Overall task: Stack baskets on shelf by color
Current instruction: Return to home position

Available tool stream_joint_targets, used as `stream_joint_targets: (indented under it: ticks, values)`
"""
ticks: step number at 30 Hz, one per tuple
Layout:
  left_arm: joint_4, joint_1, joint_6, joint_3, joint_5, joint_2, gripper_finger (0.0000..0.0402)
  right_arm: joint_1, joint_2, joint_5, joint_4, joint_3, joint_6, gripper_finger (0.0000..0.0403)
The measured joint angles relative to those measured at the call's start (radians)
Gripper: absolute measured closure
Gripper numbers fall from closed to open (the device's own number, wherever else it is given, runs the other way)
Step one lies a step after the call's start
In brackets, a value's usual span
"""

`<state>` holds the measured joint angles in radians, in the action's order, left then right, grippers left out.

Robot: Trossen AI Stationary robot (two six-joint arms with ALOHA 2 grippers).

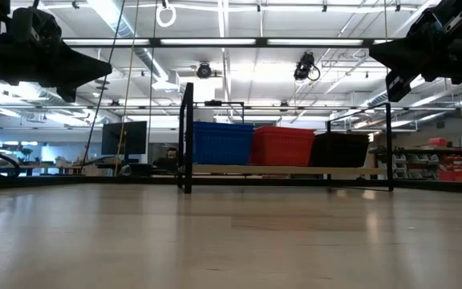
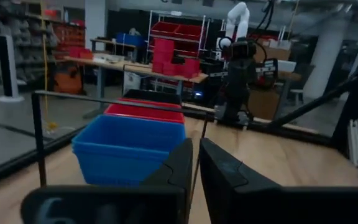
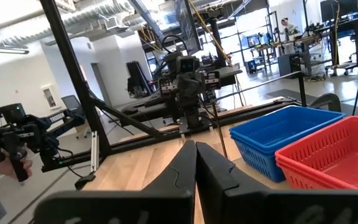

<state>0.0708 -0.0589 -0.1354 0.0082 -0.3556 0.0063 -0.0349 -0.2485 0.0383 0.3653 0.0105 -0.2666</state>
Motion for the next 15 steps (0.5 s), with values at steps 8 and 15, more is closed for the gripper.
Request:
stream_joint_targets:
  ticks: [8,15]
  values:
    - [-0.008,-0.001,0.027,0.0,0.017,0.0,0.0358,0.0,0.0,0.0,0.0,0.0,0.0,0.0394]
    - [-0.009,-0.001,0.147,0.0,0.019,0.0,0.0367,0.0,0.0,0.0,0.0,0.0,0.0,0.0394]
